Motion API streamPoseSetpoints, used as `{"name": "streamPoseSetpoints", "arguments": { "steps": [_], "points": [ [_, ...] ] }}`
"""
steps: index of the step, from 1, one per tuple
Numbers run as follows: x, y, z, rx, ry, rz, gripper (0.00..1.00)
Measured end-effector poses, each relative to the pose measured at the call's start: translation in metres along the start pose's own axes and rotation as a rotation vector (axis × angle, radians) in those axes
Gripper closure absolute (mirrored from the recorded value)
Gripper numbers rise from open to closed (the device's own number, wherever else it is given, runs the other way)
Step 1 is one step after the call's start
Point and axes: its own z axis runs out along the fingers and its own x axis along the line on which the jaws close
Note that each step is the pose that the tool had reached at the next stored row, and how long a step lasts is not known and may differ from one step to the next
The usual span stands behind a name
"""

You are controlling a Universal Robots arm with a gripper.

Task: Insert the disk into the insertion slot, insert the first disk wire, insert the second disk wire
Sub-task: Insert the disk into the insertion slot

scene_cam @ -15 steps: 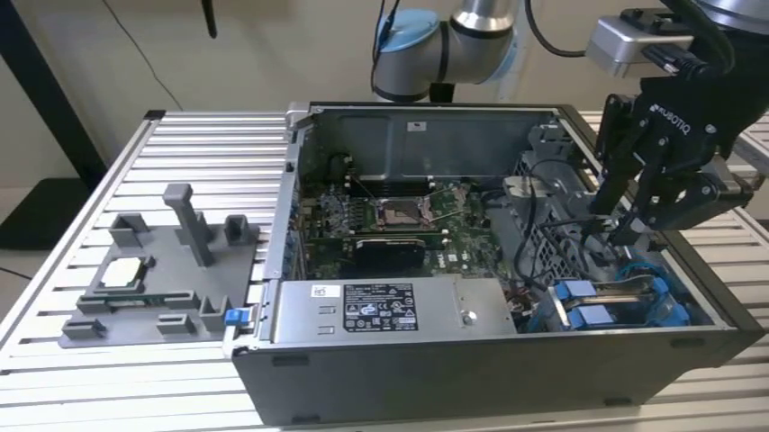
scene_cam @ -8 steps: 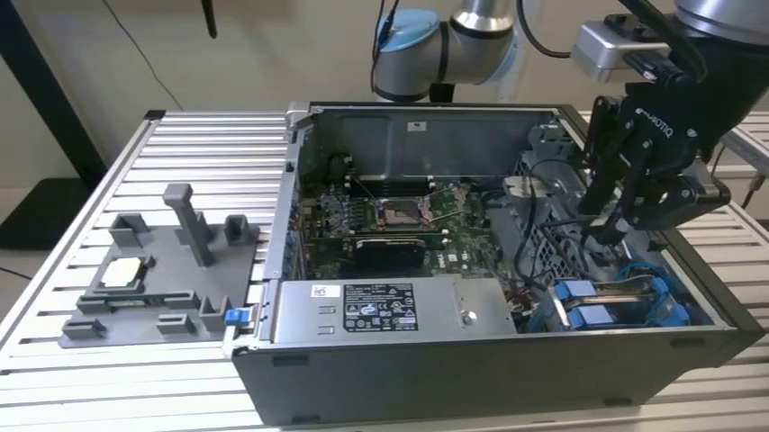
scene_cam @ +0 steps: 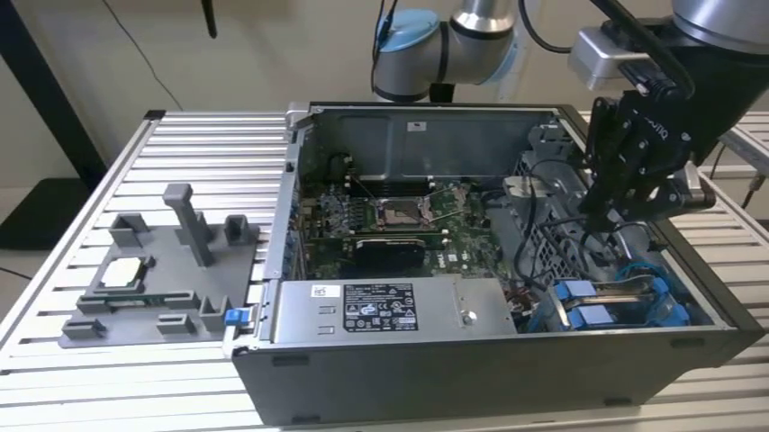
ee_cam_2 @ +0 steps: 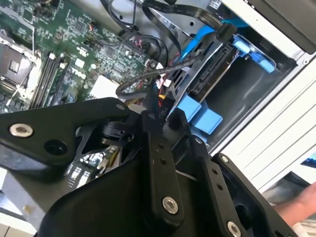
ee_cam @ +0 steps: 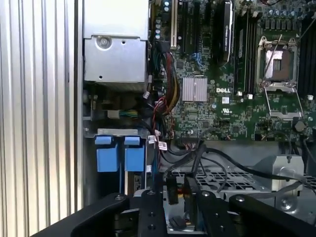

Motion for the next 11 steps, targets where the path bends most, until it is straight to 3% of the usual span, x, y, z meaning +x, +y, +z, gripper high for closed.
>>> {"name": "streamPoseSetpoints", "arguments": {
  "steps": [2, 3, 4, 11],
  "points": [
    [0.0001, 0.0000, 0.0008, 0.0051, -0.0152, -0.001, 0.00],
    [0.0001, -0.0001, 0.0010, 0.0057, -0.0186, -0.001, 0.00],
    [0.0000, 0.0000, 0.0011, 0.0057, -0.0190, -0.001, 1.00],
    [0.0001, 0.0000, 0.0012, 0.0058, -0.0195, -0.001, 1.00]
  ]
}}
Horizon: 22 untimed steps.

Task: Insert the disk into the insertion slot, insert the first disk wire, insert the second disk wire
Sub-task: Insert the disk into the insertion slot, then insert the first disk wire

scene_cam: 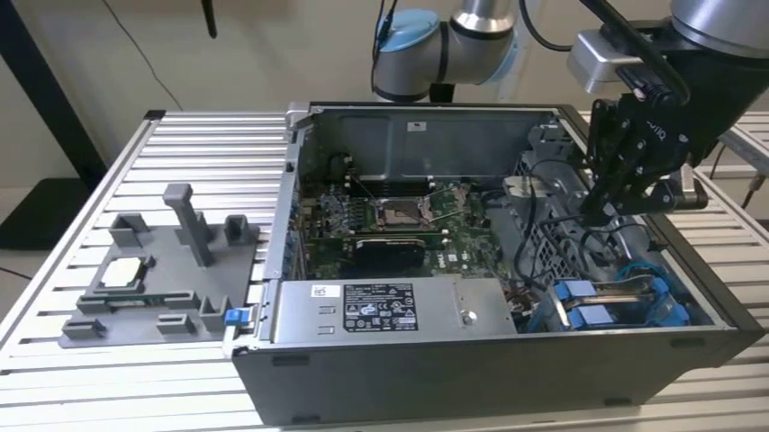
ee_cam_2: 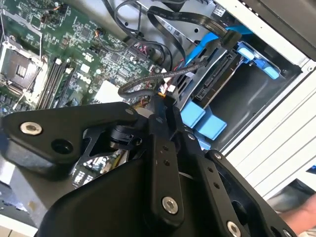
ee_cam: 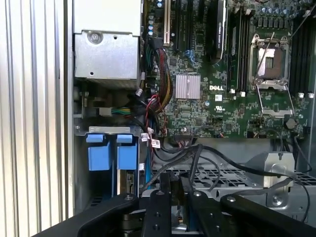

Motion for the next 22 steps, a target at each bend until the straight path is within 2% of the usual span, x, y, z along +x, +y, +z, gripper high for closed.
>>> {"name": "streamPoseSetpoints", "arguments": {
  "steps": [8, 13, 22],
  "points": [
    [0.0005, 0.0000, 0.0004, 0.0000, 0.0027, 0.000, 1.00],
    [0.0057, 0.0000, 0.0005, 0.0000, 0.0045, 0.000, 1.00],
    [0.0110, 0.0000, 0.0010, -0.0002, 0.0174, 0.000, 1.00]
  ]
}}
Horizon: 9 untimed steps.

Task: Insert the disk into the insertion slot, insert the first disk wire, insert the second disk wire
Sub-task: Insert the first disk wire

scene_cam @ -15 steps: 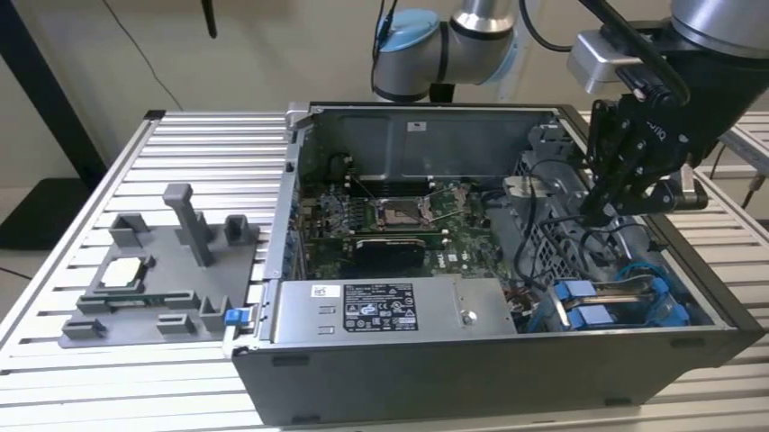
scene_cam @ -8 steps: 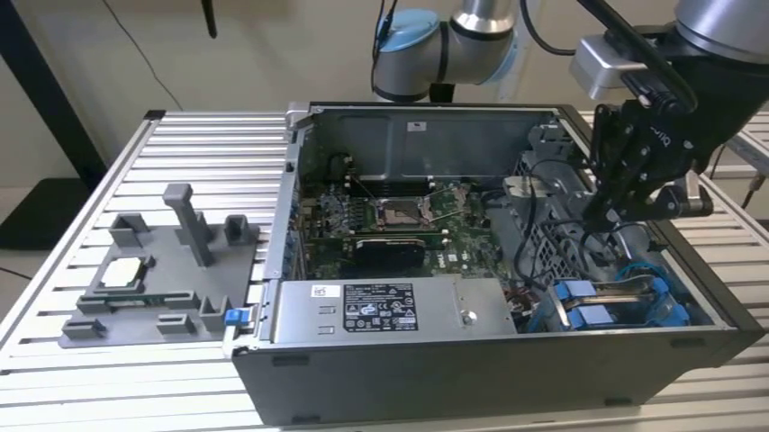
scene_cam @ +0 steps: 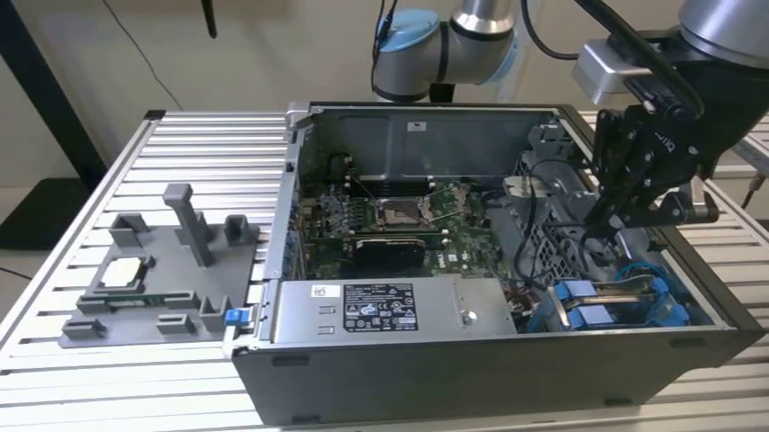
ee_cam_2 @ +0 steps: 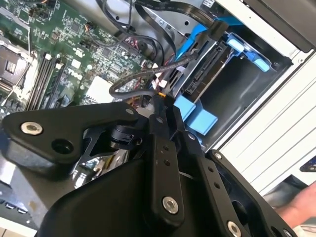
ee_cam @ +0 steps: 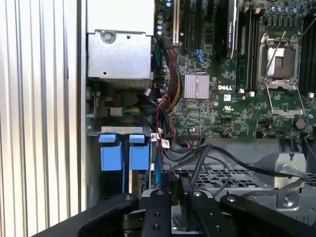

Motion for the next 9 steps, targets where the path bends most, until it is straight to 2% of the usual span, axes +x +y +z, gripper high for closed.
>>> {"name": "streamPoseSetpoints", "arguments": {
  "steps": [9],
  "points": [
    [0.0002, -0.0001, 0.0005, -0.0008, 0.0043, 0.000, 1.00]
  ]
}}
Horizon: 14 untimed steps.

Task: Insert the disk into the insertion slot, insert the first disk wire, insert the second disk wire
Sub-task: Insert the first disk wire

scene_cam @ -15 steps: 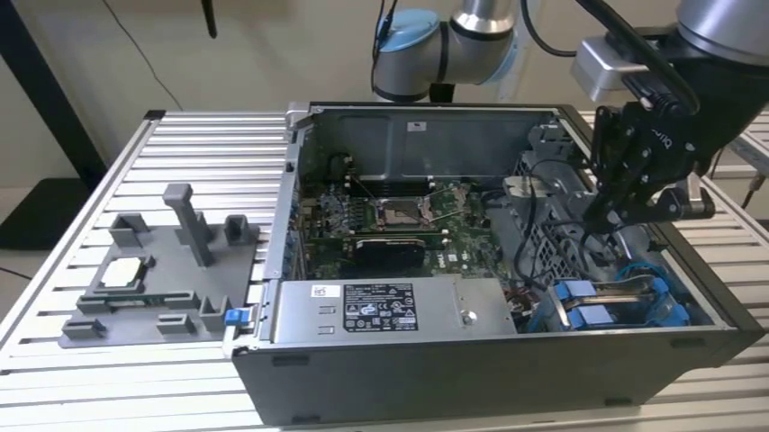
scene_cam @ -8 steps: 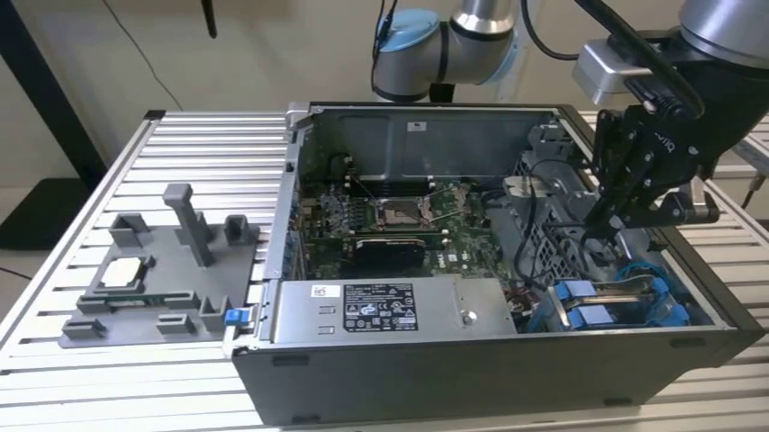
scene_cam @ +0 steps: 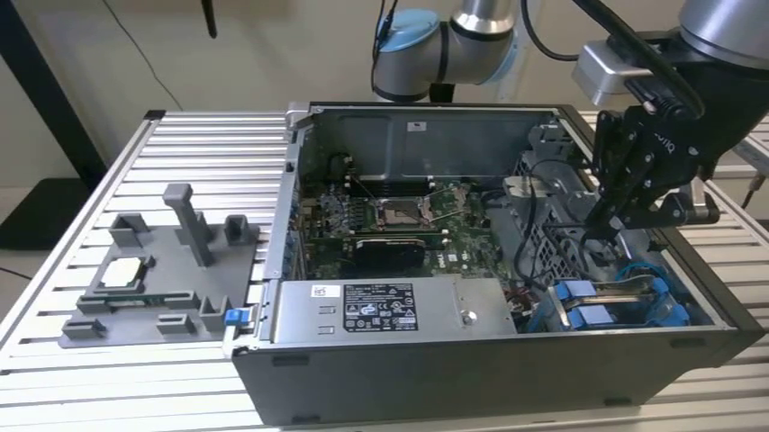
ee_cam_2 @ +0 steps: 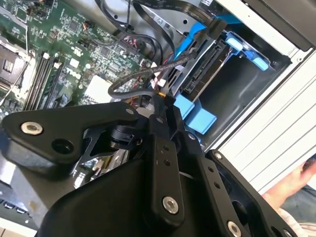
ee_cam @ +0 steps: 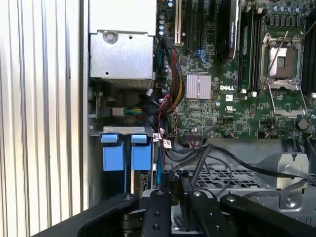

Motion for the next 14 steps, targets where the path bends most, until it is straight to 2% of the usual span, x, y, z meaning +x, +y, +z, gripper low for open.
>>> {"name": "streamPoseSetpoints", "arguments": {
  "steps": [14],
  "points": [
    [0.0001, -0.0001, 0.0021, 0.0000, 0.0123, 0.000, 1.00]
  ]
}}
